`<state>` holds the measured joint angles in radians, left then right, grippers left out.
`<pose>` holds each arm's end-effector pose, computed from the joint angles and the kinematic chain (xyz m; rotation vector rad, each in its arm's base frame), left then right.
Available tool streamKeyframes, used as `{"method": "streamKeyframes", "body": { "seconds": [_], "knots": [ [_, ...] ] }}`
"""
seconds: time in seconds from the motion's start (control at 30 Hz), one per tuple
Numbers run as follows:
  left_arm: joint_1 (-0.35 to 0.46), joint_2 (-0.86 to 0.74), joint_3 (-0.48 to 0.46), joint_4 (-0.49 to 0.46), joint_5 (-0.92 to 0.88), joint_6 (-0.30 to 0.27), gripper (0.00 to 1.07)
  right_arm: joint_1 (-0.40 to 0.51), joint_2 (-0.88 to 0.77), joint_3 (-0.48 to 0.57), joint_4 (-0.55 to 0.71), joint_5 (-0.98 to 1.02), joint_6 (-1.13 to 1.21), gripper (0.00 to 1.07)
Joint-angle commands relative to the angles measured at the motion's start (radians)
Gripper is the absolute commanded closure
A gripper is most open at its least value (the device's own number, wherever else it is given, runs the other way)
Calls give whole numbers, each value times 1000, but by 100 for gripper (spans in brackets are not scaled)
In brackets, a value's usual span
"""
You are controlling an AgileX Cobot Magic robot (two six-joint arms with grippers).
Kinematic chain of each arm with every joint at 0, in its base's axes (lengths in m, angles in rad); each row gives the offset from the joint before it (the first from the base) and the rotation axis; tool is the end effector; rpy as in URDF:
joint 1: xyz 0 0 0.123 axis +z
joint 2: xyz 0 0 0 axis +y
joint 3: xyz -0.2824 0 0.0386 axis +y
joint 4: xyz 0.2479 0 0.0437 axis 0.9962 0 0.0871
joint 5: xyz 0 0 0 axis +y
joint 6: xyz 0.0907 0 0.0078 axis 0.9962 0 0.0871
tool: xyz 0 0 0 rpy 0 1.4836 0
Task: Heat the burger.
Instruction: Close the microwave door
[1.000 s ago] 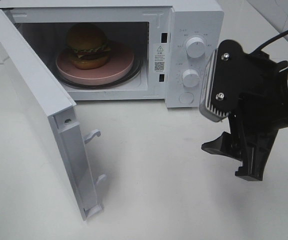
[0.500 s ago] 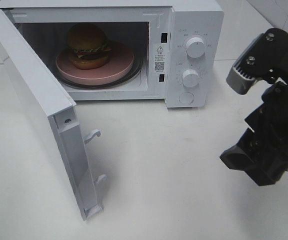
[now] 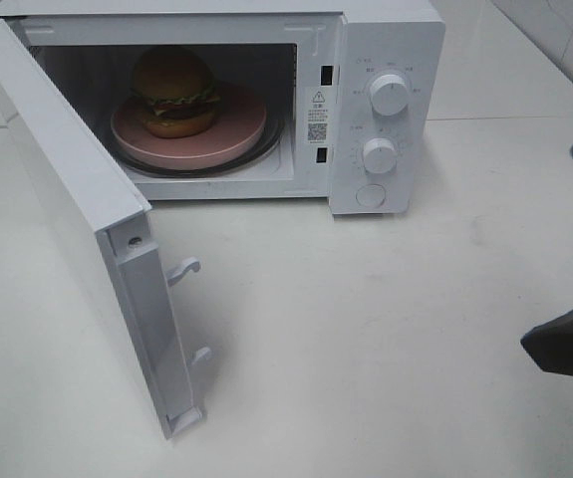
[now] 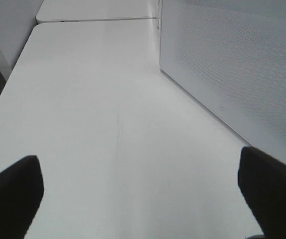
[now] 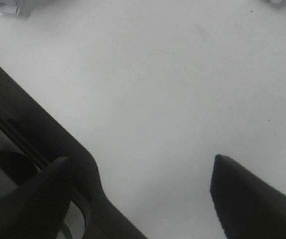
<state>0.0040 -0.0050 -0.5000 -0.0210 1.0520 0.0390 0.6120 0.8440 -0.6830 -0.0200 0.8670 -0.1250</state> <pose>-0.0053 -0.0017 0.2779 0.0365 2.0301 0.0020 0.1206 0.0830 0.2895 -0.9172 2.3473 0.1742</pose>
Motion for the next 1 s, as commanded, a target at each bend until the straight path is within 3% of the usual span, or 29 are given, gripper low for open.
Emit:
{"method": "streamKeyframes", "body": {
  "seconds": [0.03,0.33,0.57,1.0],
  "knots": [
    [-2,-22,3,-4,-14,-2,7,-4,-22,2,-2,28,27,31],
    [-2,-22,3,-4,-14,-2,7,-22,-174,2,-105,168,125,31],
    [-2,-22,3,-4,-14,-2,7,-219,-309,2,-101,249,96,31],
    [-2,-22,3,-4,-14,-2,7,-418,-552,38,-46,267,78,31]
  ]
}}
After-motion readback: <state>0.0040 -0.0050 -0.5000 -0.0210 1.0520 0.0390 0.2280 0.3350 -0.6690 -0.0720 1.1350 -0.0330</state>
